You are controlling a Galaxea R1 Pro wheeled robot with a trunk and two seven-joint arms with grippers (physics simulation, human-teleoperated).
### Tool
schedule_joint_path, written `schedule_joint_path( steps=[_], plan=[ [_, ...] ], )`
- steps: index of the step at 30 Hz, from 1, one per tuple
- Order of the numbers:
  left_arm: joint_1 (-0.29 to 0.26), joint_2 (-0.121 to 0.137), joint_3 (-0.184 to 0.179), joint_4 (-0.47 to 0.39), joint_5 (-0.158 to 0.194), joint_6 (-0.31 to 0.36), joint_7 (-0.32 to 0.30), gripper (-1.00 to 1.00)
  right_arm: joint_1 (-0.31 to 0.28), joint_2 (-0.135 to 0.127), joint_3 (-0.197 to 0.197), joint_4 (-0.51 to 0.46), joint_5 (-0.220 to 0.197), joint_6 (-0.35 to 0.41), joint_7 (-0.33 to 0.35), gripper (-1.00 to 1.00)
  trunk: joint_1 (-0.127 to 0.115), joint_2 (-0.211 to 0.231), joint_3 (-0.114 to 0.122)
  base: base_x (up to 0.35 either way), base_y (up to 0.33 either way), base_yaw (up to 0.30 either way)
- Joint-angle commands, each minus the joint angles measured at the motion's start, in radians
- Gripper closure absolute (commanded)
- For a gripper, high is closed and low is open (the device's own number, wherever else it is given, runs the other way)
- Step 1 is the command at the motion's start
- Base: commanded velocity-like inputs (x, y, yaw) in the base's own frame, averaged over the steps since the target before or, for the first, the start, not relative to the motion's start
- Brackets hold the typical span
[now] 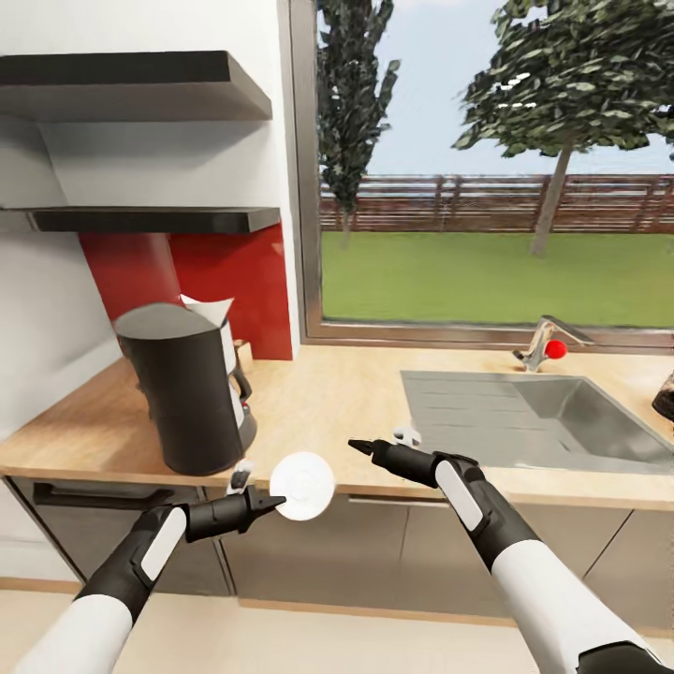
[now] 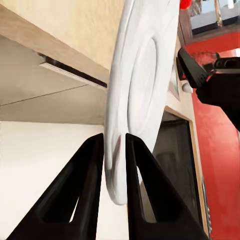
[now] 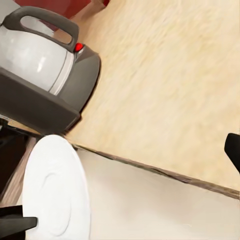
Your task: Set up a coffee station on the kitchen countertop: keep the coffee maker on the countertop, move the bottle of coffee from the kitchen shelf to the counter next to the coffee maker, place a paper coffee filter on top of the coffee maker, put the saucer next to the coffee maker with the coffee cup on the saucer, and place the electric kettle next to the coffee maker.
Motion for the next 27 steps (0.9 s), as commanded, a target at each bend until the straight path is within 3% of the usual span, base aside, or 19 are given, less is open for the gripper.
schedule_joint_path(
  steps=[1,6,9,10,11,14,16,20,21,22,25,27],
  plan=[
    [-0.001,0.0,0.002,0.0,-0.002,0.003,-0.002,1.0,-0.001,0.0,0.001,0.0,-0.002,0.004,0.001,-1.0,0.0,-0.002,-0.002,-0.243,0.129,0.0],
    [-0.001,0.012,0.002,0.0,-0.002,0.003,-0.031,1.0,-0.001,-0.002,0.001,0.0,-0.002,0.009,0.001,-1.0,0.0,-0.002,-0.002,-0.173,0.091,0.0],
    [0.0,0.054,0.001,0.0,-0.002,0.003,-0.091,1.0,-0.001,-0.022,0.005,0.011,0.002,0.018,0.001,-1.0,0.0,-0.002,-0.002,-0.023,0.012,0.0],
    [0.0,0.077,0.001,0.001,-0.002,0.003,-0.115,1.0,-0.001,-0.037,0.007,0.026,0.004,0.029,0.002,-1.0,0.0,-0.002,-0.002,-0.007,0.004,0.0],
    [0.002,0.117,0.001,0.002,-0.002,0.003,-0.155,1.0,0.0,-0.05,0.008,0.076,0.006,0.05,0.018,-1.0,0.0,-0.002,-0.002,-0.002,0.001,0.0],
    [0.002,0.148,0.001,0.003,-0.003,0.003,-0.203,1.0,0.002,-0.057,0.015,0.156,0.014,0.069,0.065,-1.0,0.0,-0.002,-0.002,-0.001,0.0,0.0],
    [0.002,0.174,0.001,0.004,-0.003,0.003,-0.229,1.0,0.002,-0.059,0.061,0.246,0.035,0.074,0.129,-1.0,0.0,-0.002,-0.002,0.0,0.0,0.0],
    [0.003,0.188,0.001,0.004,-0.003,0.003,-0.238,1.0,0.005,-0.055,0.184,0.406,0.05,0.075,0.226,-1.0,0.0,-0.002,-0.002,0.0,0.0,0.0],
    [0.003,0.189,0.001,0.004,-0.003,0.003,-0.239,1.0,0.008,-0.05,0.225,0.47,0.051,0.073,0.241,-1.0,0.0,-0.002,-0.002,0.0,0.0,0.0],
    [0.004,0.19,0.001,0.005,-0.003,0.003,-0.24,1.0,0.015,-0.033,0.276,0.609,0.054,0.069,0.253,-1.0,0.0,-0.002,-0.002,0.0,0.0,0.0],
    [0.004,0.19,0.001,0.005,-0.002,0.003,-0.241,1.0,0.04,-0.025,0.287,0.686,0.073,0.031,0.252,-1.0,0.0,-0.002,-0.002,0.0,0.0,0.0],
    [0.004,0.189,0.0,0.005,-0.002,0.003,-0.242,1.0,0.099,-0.023,0.29,0.727,0.114,-0.096,0.242,-1.0,0.0,-0.002,-0.002,0.0,0.0,0.0]
  ],
)
